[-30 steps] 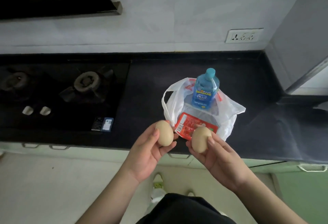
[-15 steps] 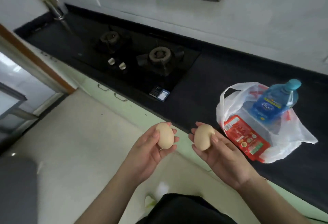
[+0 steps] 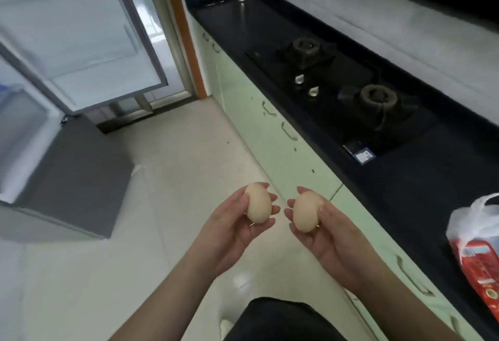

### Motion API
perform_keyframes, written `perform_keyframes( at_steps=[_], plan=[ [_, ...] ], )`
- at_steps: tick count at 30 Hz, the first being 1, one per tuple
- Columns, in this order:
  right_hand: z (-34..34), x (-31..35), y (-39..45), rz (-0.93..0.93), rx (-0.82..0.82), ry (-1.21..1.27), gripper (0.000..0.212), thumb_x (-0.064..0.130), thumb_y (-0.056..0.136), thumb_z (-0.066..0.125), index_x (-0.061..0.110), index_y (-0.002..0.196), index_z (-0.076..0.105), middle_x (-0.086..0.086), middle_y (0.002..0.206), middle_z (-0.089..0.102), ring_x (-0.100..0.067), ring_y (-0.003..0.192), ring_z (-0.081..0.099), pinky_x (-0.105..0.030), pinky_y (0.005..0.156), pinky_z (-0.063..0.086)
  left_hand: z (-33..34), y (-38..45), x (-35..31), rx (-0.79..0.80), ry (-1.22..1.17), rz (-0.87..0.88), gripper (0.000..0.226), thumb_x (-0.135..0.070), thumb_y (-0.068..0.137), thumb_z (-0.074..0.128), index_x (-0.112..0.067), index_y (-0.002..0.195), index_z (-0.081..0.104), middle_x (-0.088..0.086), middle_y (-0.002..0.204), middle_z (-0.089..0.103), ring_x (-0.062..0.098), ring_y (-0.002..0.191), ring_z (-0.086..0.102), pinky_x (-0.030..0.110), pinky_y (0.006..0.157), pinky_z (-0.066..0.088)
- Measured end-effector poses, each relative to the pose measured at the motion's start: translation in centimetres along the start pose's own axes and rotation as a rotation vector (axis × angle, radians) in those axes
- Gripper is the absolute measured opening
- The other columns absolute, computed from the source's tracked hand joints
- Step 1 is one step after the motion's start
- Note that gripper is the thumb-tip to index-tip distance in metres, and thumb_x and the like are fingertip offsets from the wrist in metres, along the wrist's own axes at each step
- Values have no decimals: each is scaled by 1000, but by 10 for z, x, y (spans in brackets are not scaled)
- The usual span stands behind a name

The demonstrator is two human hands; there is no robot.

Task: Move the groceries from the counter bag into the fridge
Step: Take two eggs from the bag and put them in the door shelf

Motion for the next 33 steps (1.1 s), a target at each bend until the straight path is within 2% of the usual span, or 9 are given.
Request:
perform_keyframes(
  at_steps=[7,14,18,21,26,28,31,33],
  plan=[
    [79,-71,45,90,53,-25,70,33,55,92,11,117,67,-21,114,66,-30,105,66,-32,79,56,-93,-57,-48,-127,-42,94,39,-24,88,51,-6,122,60,15,107,66,26,94,67,30,73,57],
    [140,-118,87,172,105,-75,61,30,57,90,12,113,70,-20,110,67,-29,101,68,-32,76,57,-158,-93,-94,-208,-88,223,32,-23,93,50,-16,121,63,15,111,65,27,98,65,32,77,56],
    [166,-130,112,225,160,-124,70,31,53,93,12,115,69,-19,111,67,-28,103,67,-32,76,57,-181,-100,-114,-255,-128,287,30,-23,93,50,-17,118,64,16,111,65,28,98,65,31,76,56],
    [178,-134,133,257,191,-134,62,30,57,90,13,114,70,-18,112,67,-28,103,67,-32,76,57,-191,-98,-126,-271,-150,318,29,-22,93,50,-17,117,65,16,112,65,28,99,65,31,76,56],
    [195,-139,184,319,237,-142,67,32,53,93,14,113,70,-17,110,68,-28,102,67,-32,77,57,-212,-77,-151,-338,-159,359,29,-22,93,49,-16,118,64,16,112,65,29,99,65,31,76,56],
    [202,-136,205,348,258,-150,63,31,58,90,13,114,69,-18,111,66,-29,102,67,-33,77,57,-219,-65,-162,-374,-153,372,30,-23,93,50,-15,118,64,17,113,65,29,99,65,31,75,57],
    [213,-124,240,370,290,-138,73,32,53,93,11,118,66,-20,114,65,-31,105,66,-34,79,57,-227,-46,-179,-427,-161,388,32,-24,92,52,-13,120,62,17,113,65,29,97,66,30,73,57],
    [221,-114,261,382,320,-123,73,32,55,92,11,119,65,-20,115,64,-32,106,65,-35,80,56,-230,-33,-192,-457,-167,390,34,-24,90,53,-11,121,61,16,112,65,28,95,66,30,71,57]
  ],
)
Point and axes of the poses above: each hand's wrist, its own y-axis towards the middle knuckle, its own z-axis out of the palm, x = y × z, the point moved 4 cm from there along y, towards the middle knuckle
